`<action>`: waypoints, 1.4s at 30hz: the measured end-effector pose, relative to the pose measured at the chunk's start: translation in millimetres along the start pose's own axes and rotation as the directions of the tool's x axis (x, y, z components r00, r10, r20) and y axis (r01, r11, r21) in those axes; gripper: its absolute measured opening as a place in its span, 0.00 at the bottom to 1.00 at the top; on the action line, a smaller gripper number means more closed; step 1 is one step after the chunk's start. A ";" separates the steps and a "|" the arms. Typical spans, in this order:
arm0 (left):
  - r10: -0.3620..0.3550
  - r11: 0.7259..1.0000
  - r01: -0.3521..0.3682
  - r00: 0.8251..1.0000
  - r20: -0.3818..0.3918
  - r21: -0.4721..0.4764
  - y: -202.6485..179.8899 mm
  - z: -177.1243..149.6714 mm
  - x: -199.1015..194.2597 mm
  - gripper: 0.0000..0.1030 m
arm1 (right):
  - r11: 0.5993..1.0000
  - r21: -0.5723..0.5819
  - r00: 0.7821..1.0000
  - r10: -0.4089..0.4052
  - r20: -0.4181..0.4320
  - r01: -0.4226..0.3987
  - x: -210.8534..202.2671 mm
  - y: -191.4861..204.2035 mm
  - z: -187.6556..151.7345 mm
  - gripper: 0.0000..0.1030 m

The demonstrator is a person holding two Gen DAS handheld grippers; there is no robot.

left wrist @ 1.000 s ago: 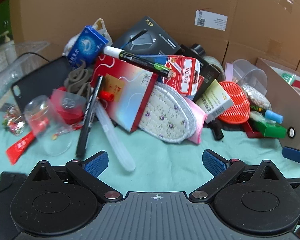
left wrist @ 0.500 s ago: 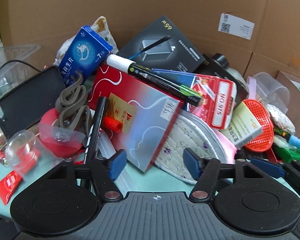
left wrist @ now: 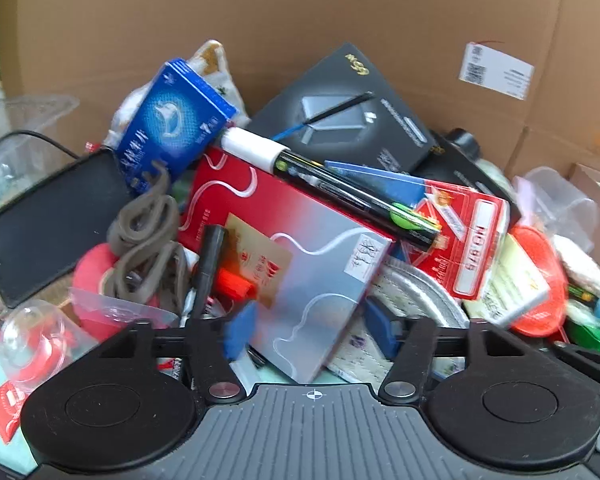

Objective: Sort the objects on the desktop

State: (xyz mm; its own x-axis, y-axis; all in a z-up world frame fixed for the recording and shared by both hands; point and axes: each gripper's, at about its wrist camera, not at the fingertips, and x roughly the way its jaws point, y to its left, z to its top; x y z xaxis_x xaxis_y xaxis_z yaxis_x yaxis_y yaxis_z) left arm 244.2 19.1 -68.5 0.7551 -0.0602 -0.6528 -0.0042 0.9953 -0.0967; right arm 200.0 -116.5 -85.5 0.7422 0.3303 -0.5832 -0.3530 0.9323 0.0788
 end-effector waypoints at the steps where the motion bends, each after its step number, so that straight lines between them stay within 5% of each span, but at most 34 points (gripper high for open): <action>1: 0.022 1.000 -0.022 1.000 0.003 -0.005 -1.8 -0.9 1.2 0.80 | 1.000 -0.008 1.000 -0.007 -0.001 0.007 2.8 -0.3 0.0 0.43; 5: 0.040 0.999 -0.040 0.999 0.016 0.003 -2.0 -1.1 3.8 0.80 | 1.000 -0.024 1.000 -0.004 0.006 0.004 0.9 3.8 -0.7 0.29; 9: -0.020 0.999 0.020 1.000 -0.011 -0.046 2.2 -0.3 -0.4 0.35 | 0.999 -0.012 0.999 0.039 0.012 -0.039 -11.6 5.8 -1.4 0.18; 14: -0.023 1.000 0.023 1.000 -0.017 -0.006 -9.8 -5.5 -13.8 0.01 | 0.998 -0.019 0.998 0.063 0.015 -0.062 -29.2 8.3 -4.7 0.16; 28: -0.253 0.967 0.250 0.958 -0.135 -0.042 -49.7 -68.9 -71.3 0.00 | 0.996 0.079 0.999 0.043 -0.032 -0.040 -118.7 -26.6 -66.6 0.16; 34: -0.284 0.957 0.274 0.951 -0.119 -0.095 -54.0 -82.4 -97.1 0.55 | 0.996 0.088 0.999 -0.011 -0.051 0.016 -141.5 -27.5 -85.1 0.34; 36: -0.276 0.959 0.266 0.955 -0.108 -0.095 -56.3 -81.2 -99.7 0.58 | 0.995 0.086 0.998 -0.051 -0.034 0.054 -143.4 -27.5 -85.0 0.55; 42: -0.220 0.972 0.211 0.971 -0.092 -0.099 -56.9 -73.2 -89.2 0.80 | 0.994 0.071 0.996 -0.082 0.014 0.081 -145.6 -30.7 -77.9 0.57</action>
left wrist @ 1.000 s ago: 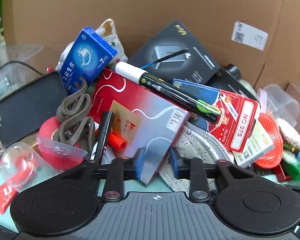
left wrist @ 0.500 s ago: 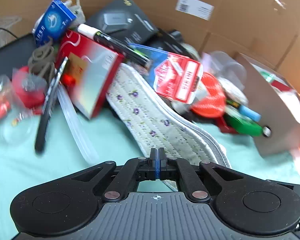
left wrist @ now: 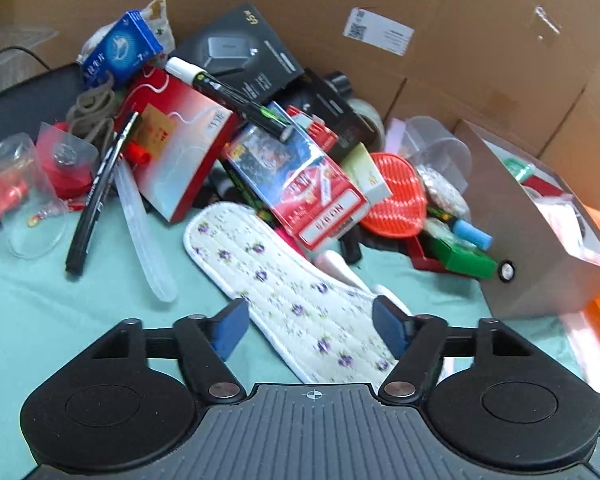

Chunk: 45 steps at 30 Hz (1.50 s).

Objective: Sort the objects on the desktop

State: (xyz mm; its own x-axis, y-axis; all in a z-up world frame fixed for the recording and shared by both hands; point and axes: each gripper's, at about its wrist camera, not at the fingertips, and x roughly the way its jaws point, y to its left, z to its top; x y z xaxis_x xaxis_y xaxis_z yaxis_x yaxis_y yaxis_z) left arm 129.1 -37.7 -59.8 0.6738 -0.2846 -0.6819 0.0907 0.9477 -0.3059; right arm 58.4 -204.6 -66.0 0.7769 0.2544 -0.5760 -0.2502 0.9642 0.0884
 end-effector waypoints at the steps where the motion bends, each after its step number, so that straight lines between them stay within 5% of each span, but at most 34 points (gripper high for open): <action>1: 0.016 1.000 -0.016 1.000 -0.004 0.001 1.1 1.5 2.7 0.81 | 1.000 -0.007 1.000 0.000 -0.003 0.000 2.6 1.2 0.7 0.57; 13: 0.032 0.999 -0.036 0.994 -0.101 -0.036 23.9 -6.7 20.9 0.85 | 0.998 -0.052 0.997 0.025 -0.069 -0.028 36.2 9.1 2.3 0.56; 15: 0.033 0.999 -0.036 0.994 -0.102 -0.035 23.6 -7.2 21.4 0.85 | 0.996 -0.056 0.995 0.061 -0.081 -0.065 34.7 12.4 1.0 0.48; 21: 0.044 0.999 -0.046 0.994 -0.098 -0.020 18.5 -10.9 21.6 0.88 | 0.973 -0.119 0.977 0.185 -0.108 -0.198 20.0 36.8 -8.9 0.45; 32: 0.045 0.998 -0.043 0.996 -0.073 0.039 16.3 -9.6 27.8 0.81 | 0.998 -0.049 0.997 0.033 -0.069 -0.036 31.2 1.1 4.0 0.55; 40: 0.069 0.998 -0.068 0.996 -0.058 0.019 25.7 -9.9 18.3 0.40 | 0.994 -0.078 0.994 0.075 -0.073 -0.081 24.4 13.9 -0.8 0.52; 42: 0.043 0.999 -0.043 0.997 -0.064 -0.005 31.3 -10.2 13.7 0.41 | 0.988 -0.077 0.989 0.130 -0.073 -0.135 18.8 16.0 -0.5 0.52; 43: 0.035 0.999 -0.036 0.997 -0.062 -0.013 32.6 -10.1 12.6 0.55 | 0.985 -0.086 0.987 0.141 -0.075 -0.147 17.6 18.1 -0.6 0.52; 45: 0.045 0.999 -0.046 0.997 -0.064 -0.017 32.1 -9.5 15.1 0.61 | 0.984 -0.095 0.987 0.144 -0.076 -0.151 19.6 22.1 -0.5 0.50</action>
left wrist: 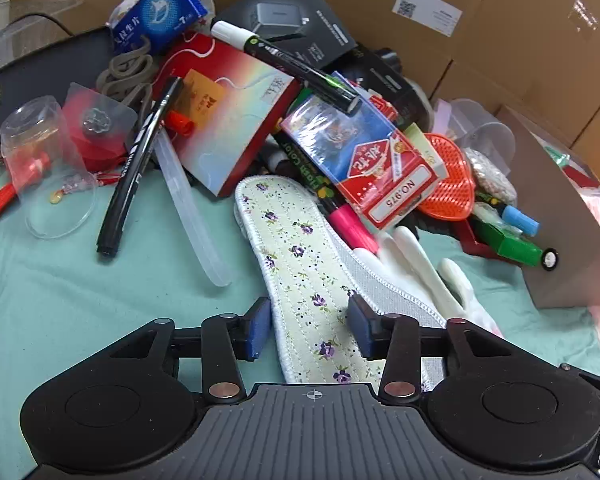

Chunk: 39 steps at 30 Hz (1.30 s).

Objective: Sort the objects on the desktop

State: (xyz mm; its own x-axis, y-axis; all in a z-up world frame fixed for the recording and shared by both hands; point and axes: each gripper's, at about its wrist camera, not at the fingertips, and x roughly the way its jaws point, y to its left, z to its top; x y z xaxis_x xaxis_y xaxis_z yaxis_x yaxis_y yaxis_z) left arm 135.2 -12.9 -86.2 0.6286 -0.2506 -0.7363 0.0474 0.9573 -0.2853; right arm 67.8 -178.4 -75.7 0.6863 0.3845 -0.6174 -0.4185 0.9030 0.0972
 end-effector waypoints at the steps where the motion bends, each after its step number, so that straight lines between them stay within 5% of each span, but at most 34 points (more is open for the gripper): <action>1: 0.004 1.000 -0.004 1.000 -0.005 0.001 -1.2 0.2 2.8 0.65 | 1.000 0.009 1.000 0.007 -0.007 -0.007 2.6 0.2 0.7 0.49; 4: -0.004 1.000 0.004 1.000 -0.001 -0.002 -3.2 0.7 6.7 0.69 | 1.000 0.018 1.000 0.021 -0.013 -0.021 6.3 2.9 2.0 0.48; 5: 0.001 1.000 -0.001 1.000 -0.002 0.007 -5.0 1.3 6.9 0.64 | 1.000 0.012 1.000 0.019 -0.014 -0.018 6.9 4.9 2.5 0.48; 6: 0.001 1.000 -0.001 1.000 -0.004 0.019 -6.4 1.7 6.1 0.46 | 1.000 0.009 1.000 0.016 -0.012 -0.016 7.3 5.8 3.1 0.44; 9: 0.008 0.999 -0.008 1.000 0.006 0.049 -4.8 1.4 0.1 0.27 | 0.998 0.046 0.999 0.033 0.008 -0.033 2.1 -0.5 3.9 0.30; 11: 0.001 1.000 -0.001 1.000 0.011 0.031 0.7 3.7 -2.9 0.24 | 0.993 0.095 0.997 0.069 0.020 -0.071 -2.1 -7.4 4.7 0.24; 12: -0.006 1.000 0.006 1.000 0.012 0.017 2.7 4.8 -3.4 0.25 | 0.990 0.110 0.996 0.083 0.021 -0.085 -2.3 -9.2 5.0 0.23; 13: -0.011 1.000 0.011 1.000 0.010 0.004 4.0 5.5 -2.9 0.39 | 0.989 0.119 0.996 0.090 0.018 -0.091 -1.3 -9.9 5.4 0.23; 17: -0.018 1.000 0.018 1.000 0.000 0.002 -0.1 2.6 2.8 0.62 | 0.985 0.122 0.992 0.123 -0.001 -0.122 5.0 -6.2 4.5 0.23; 24: 0.032 0.999 -0.032 0.999 0.008 0.040 -2.1 3.1 -3.3 0.55 | 0.985 0.141 0.994 0.105 -0.016 -0.101 23.3 -3.2 7.1 0.44; 27: 0.077 0.996 -0.077 0.997 0.016 0.043 6.2 5.3 -6.4 0.72 | 0.987 0.130 0.995 0.100 -0.019 -0.096 29.0 -1.3 8.7 0.48; 31: 0.066 0.996 -0.065 0.998 -0.014 0.055 9.4 5.8 5.1 0.77 | 0.985 0.143 0.994 0.103 -0.031 -0.097 44.0 2.3 12.1 0.50; 36: 0.030 0.998 -0.029 0.999 -0.015 0.047 9.7 4.3 1.9 0.78 | 0.986 0.135 0.995 0.096 0.006 -0.096 38.1 3.1 15.3 0.22; 39: -0.014 1.000 0.013 1.000 -0.018 -0.016 18.9 4.4 -1.2 0.84 | 0.977 0.161 0.990 0.134 0.031 -0.137 26.5 -3.3 13.2 0.17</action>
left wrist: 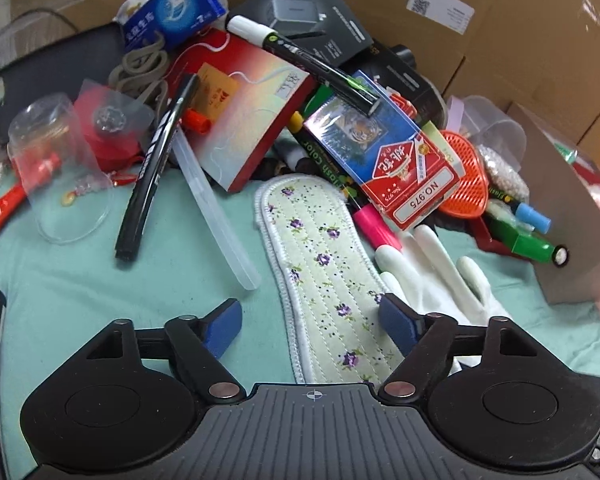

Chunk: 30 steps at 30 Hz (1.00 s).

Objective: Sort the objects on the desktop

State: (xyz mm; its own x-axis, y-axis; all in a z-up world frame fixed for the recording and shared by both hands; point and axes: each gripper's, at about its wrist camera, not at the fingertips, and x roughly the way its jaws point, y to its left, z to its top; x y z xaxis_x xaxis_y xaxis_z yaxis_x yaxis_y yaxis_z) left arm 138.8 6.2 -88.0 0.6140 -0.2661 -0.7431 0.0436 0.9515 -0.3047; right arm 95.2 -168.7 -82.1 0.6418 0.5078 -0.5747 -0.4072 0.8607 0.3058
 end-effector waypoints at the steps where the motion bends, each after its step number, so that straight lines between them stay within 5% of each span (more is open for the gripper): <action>1: -0.008 1.000 0.008 1.000 0.001 -0.019 1.5 -0.3 -0.7 0.85 | 1.000 -0.002 1.000 0.007 0.006 -0.007 -3.8 0.4 -0.6 0.16; 7: -0.018 1.000 0.019 0.999 0.028 -0.003 -10.7 2.4 -13.0 0.88 | 0.991 -0.129 1.000 -0.023 0.016 0.025 -17.7 21.9 -5.7 0.16; 11: -0.003 0.996 0.002 1.000 0.017 0.085 -26.2 2.3 -19.9 0.87 | 0.978 -0.207 0.998 0.044 0.043 -0.034 -27.0 41.4 -3.3 0.08; 13: 0.013 0.991 -0.016 1.000 0.024 0.131 -30.4 -0.6 -21.5 0.77 | 0.970 -0.244 0.998 0.034 0.048 -0.021 -27.5 50.2 -2.8 0.08; 16: 0.024 0.992 -0.025 1.000 0.013 0.128 -24.9 -3.0 -21.1 0.47 | 0.969 -0.248 0.999 -0.005 0.040 0.015 -25.4 49.8 -5.1 0.09; 19: 0.010 0.994 -0.012 1.000 0.013 0.112 -22.0 -1.8 -23.0 0.31 | 0.969 -0.245 1.000 -0.007 0.017 0.011 -24.6 50.1 -8.0 0.16; 21: 0.006 0.993 -0.008 1.000 0.018 0.118 -24.3 -1.5 -23.7 0.31 | 0.963 -0.267 0.999 -0.038 0.016 0.041 -23.3 54.2 -10.5 0.29; 23: 0.001 0.993 -0.004 1.000 0.022 0.121 -25.4 -2.3 -21.9 0.43 | 0.955 -0.288 0.998 -0.066 0.017 0.068 -23.1 56.5 -15.2 0.29; 25: 0.002 0.993 -0.004 1.000 0.020 0.116 -25.4 -2.5 -18.6 0.34 | 0.956 -0.283 0.997 -0.078 0.010 0.078 -22.7 54.7 -17.0 0.28; 28: -0.002 0.992 -0.002 1.000 0.026 0.129 -32.4 -2.9 -20.6 0.13 | 0.968 -0.249 0.999 -0.030 -0.014 0.026 -24.8 51.4 -17.9 0.08; 30: 0.009 0.989 -0.015 0.999 0.047 0.148 -40.4 -3.7 -25.4 0.09 | 0.968 -0.252 1.000 -0.021 -0.005 0.019 -29.0 54.3 -18.8 0.08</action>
State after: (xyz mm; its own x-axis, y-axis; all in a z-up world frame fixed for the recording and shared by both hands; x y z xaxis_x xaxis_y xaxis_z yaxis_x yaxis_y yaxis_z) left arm 118.5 -26.1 -59.0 0.6504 -0.2505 -0.7171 0.1504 0.9678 -0.2017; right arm 42.2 -137.4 -63.0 0.6467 0.4897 -0.5848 -0.5454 0.8329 0.0942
